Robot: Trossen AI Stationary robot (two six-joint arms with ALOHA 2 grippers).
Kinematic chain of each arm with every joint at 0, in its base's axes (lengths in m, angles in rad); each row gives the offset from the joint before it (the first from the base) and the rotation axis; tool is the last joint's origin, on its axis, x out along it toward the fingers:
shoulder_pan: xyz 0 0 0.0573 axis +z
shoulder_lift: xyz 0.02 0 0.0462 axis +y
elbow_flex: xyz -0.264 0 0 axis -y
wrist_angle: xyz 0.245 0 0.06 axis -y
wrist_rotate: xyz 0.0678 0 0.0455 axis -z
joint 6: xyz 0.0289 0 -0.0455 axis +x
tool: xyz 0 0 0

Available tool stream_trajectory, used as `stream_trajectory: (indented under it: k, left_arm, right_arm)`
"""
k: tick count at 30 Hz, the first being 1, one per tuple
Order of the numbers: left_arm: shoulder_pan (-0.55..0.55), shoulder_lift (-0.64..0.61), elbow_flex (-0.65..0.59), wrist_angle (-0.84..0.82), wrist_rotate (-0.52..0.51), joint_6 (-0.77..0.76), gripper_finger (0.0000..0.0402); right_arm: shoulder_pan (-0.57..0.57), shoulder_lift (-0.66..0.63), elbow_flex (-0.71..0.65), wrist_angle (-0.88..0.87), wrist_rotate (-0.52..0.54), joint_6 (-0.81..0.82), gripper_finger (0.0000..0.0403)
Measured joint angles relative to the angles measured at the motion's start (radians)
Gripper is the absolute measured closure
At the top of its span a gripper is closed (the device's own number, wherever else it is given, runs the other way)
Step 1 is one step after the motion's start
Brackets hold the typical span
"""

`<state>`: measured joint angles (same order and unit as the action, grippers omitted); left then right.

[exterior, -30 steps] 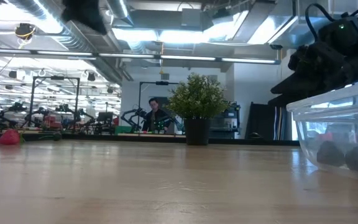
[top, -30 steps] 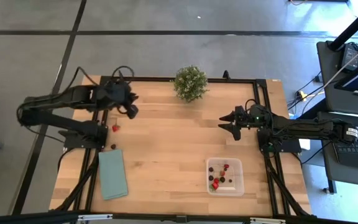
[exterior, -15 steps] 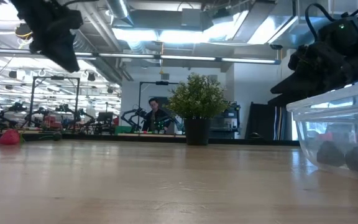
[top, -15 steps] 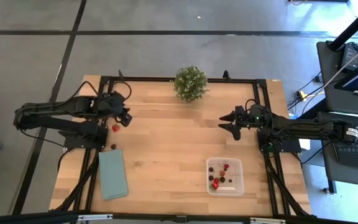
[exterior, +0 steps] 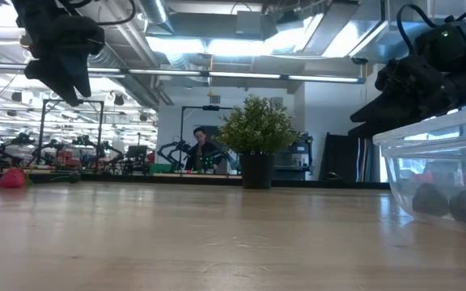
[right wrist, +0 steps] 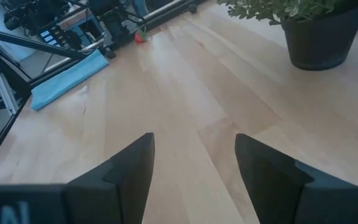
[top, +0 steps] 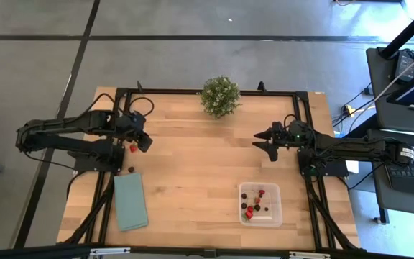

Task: Pick and placing Produce into tupperware
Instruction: Put the strawberry into the bin

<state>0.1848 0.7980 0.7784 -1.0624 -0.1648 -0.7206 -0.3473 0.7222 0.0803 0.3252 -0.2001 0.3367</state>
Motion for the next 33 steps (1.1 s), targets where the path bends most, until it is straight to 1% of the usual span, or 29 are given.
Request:
stream_trajectory:
  k: [2, 5, 8, 10, 17, 21, 24, 30, 33]
  left_arm:
    - [0.002, 0.001, 0.000, -0.011, 0.000, -0.012, 0.0172]
    - [0.012, 0.004, 0.000, -0.079, -0.010, -0.088, 0.0176]
    - [0.018, 0.044, 0.000, -0.157, -0.025, -0.153, 0.0179]
    - [0.020, 0.077, 0.000, -0.195, -0.026, -0.165, 0.0181]
    - [0.021, 0.225, 0.000, -0.208, -0.024, -0.161, 0.0182]
    - [0.046, 0.289, -0.013, -0.207, 0.030, -0.111, 0.0182]
    - [0.073, 0.323, -0.040, -0.211, 0.037, -0.091, 0.0182]
    - [0.124, 0.356, -0.036, -0.192, 0.058, -0.037, 0.0182]
    - [0.149, 0.379, -0.036, -0.185, 0.094, -0.028, 0.0182]
  right_arm:
    - [0.000, 0.000, 0.000, 0.000, 0.000, 0.000, 0.0176]
    - [0.000, 0.000, 0.000, 0.000, 0.000, -0.002, 0.0176]
    - [0.000, 0.000, 0.000, 0.000, 0.000, -0.002, 0.0176]
    - [0.000, 0.000, 0.000, 0.000, 0.000, -0.003, 0.0176]
    - [0.000, 0.000, 0.000, 0.000, 0.011, -0.005, 0.0176]
    - [0.000, 0.000, 0.000, 0.004, 0.011, -0.002, 0.0176]
    - [0.000, 0.000, 0.000, 0.006, 0.011, -0.002, 0.0176]
    - [0.000, 0.000, 0.000, 0.007, 0.010, -0.001, 0.0176]
    - [0.000, 0.000, 0.000, 0.008, 0.010, -0.002, 0.0176]
